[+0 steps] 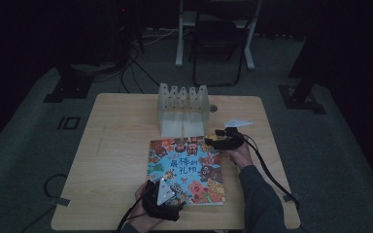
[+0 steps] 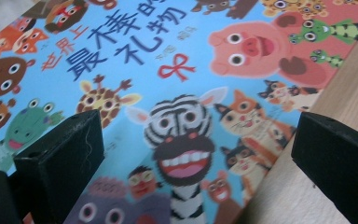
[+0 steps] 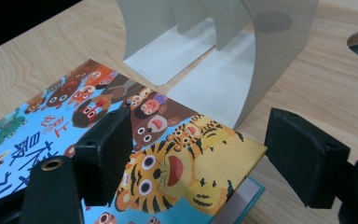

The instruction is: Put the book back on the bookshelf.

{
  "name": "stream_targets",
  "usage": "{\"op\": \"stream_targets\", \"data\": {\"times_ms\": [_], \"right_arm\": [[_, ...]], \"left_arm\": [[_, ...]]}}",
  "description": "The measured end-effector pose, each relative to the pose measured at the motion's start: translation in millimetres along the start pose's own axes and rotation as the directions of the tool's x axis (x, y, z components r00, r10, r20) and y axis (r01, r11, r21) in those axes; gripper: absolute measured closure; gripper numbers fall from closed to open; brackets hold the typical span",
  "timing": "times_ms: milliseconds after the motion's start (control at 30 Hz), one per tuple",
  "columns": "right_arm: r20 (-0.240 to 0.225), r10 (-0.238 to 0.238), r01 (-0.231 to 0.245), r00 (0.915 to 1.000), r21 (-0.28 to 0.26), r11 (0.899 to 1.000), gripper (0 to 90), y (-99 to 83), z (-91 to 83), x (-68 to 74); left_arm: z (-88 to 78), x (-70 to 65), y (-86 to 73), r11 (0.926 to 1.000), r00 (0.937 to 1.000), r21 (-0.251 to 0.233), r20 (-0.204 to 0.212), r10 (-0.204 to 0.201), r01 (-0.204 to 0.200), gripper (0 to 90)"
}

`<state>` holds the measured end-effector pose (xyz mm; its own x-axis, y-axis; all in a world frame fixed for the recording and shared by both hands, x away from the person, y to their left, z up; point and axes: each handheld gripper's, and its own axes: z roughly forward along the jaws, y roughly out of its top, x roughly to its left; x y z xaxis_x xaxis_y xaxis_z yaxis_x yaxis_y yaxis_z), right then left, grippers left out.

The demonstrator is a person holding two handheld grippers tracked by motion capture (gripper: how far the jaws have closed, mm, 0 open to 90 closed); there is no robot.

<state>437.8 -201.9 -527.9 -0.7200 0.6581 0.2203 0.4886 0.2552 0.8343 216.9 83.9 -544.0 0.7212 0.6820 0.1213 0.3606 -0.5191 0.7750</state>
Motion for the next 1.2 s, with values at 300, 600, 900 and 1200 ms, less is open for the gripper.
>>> {"op": "stream_targets", "data": {"times_ms": [300, 600, 900, 1200], "right_arm": [[0.002, -0.007, 0.007, 1.0000, -0.008, 1.000, 23.4, 5.7, -3.2, 3.6], [0.004, -0.024, 0.024, 0.9997, -0.017, 1.000, 23.4, 11.1, -6.3, 6.8], [-0.003, -0.029, 0.029, 0.9996, -0.027, 0.999, 24.4, 11.8, -7.9, 6.8], [0.018, -0.027, 0.026, 0.9995, 0.010, 1.000, 23.5, 6.6, -8.6, 8.8]], "left_arm": [[12.2, -19.5, 2.4, 0.9982, 0.9981, -0.001, -0.020, 0.059, -0.059, 1.7], [23.8, -26.1, 5.3, 0.9940, 0.9923, 0.040, -0.067, 0.104, -0.102, 2.0], [12.4, -25.7, 8.7, 0.9934, 0.9912, -0.020, -0.072, 0.111, -0.113, 11.2], [7.0, -29.9, 7.7, 0.9889, 0.9866, -0.043, -0.087, 0.138, -0.142, 12.7]]}}
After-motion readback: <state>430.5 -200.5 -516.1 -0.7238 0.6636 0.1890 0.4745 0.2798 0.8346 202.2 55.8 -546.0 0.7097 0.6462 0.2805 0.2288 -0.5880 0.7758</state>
